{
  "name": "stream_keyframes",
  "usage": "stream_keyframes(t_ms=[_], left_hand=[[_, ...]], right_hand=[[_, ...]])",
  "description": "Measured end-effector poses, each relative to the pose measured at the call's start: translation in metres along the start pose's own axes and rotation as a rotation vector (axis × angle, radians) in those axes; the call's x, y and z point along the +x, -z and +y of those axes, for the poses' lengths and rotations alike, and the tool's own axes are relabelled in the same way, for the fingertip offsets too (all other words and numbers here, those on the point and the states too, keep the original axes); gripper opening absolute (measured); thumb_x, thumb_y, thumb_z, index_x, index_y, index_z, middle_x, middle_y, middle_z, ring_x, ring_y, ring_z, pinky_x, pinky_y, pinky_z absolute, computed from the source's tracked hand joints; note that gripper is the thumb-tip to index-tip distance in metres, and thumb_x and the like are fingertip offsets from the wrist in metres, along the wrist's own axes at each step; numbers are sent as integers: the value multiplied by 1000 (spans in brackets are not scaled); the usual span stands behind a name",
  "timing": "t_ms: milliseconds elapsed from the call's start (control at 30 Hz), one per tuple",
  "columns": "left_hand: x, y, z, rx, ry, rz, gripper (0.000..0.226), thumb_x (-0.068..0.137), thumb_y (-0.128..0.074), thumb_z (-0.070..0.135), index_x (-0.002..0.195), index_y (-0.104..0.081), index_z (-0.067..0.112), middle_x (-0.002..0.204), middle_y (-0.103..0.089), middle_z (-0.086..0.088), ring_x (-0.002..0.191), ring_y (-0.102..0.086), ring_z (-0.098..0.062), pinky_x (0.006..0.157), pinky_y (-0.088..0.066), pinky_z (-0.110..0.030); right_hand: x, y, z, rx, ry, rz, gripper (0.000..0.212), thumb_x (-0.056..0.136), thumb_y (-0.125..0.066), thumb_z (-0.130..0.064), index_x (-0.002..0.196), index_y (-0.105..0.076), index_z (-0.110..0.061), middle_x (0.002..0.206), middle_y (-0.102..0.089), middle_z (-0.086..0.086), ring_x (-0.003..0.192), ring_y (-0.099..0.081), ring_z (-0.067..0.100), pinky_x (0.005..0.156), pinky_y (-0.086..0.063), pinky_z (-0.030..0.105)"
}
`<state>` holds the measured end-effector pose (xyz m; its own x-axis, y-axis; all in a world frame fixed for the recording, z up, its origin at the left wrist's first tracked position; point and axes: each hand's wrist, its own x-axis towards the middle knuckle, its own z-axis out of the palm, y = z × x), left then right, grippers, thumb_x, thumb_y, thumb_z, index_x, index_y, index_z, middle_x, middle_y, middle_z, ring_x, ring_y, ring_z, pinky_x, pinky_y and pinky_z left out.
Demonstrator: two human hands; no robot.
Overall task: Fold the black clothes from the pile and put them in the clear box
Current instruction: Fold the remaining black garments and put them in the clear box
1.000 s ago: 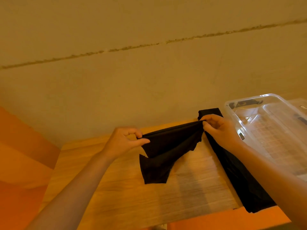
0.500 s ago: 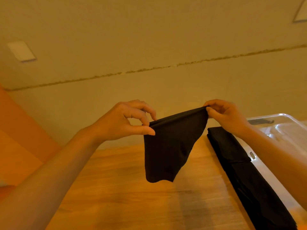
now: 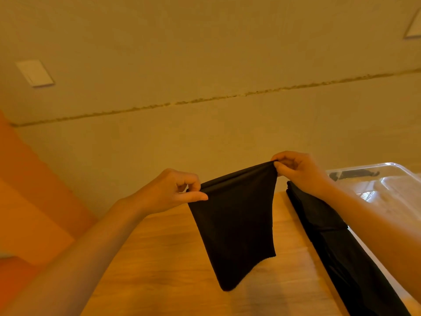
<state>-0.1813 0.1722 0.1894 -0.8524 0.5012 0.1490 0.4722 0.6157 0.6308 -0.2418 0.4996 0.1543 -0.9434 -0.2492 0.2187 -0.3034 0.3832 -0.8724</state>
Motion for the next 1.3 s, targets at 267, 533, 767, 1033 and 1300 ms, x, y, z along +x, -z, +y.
stream_keyframes(t_ms=[267,533,767,1033,1300], left_hand=[[-4,-25,-57,181,11,-10,59,77,-47,73,80,-68,19,81,-56,13,78,-54,-4,66,-43,-12],[11,-8,-64,-13,222,277,11,72,-71,40,77,-72,30,100,-64,18,82,-59,-6,74,-50,-20],[58,32,-55,-160,337,394,10,70,-81,26,73,-73,22,73,-71,6,70,-63,2,65,-47,-9],[79,52,-43,-43,251,625,32,76,-79,17,105,-67,23,81,-65,12,72,-58,7,70,-39,0],[-14,-64,-79,215,157,435,17,73,-80,9,84,-72,19,83,-67,9,79,-62,-4,80,-48,-32]], right_hand=[[4,-14,9,-46,-38,-32,19,94,-56,-13,110,-64,-20,93,-69,-7,86,-66,-2,79,-49,8],[28,-11,19,-107,-32,0,17,94,-57,-15,106,-65,-23,96,-69,-10,89,-66,-2,83,-50,17],[75,-5,6,-301,4,-18,15,98,-51,-18,105,-62,-24,86,-64,-13,81,-60,-7,74,-42,9],[91,-5,-19,-205,68,195,22,99,-50,-18,116,-65,-15,98,-64,-5,96,-59,9,75,-37,5],[-22,-47,52,-216,47,-14,23,94,-57,-9,110,-61,-25,93,-62,-17,83,-58,-13,74,-43,5]])
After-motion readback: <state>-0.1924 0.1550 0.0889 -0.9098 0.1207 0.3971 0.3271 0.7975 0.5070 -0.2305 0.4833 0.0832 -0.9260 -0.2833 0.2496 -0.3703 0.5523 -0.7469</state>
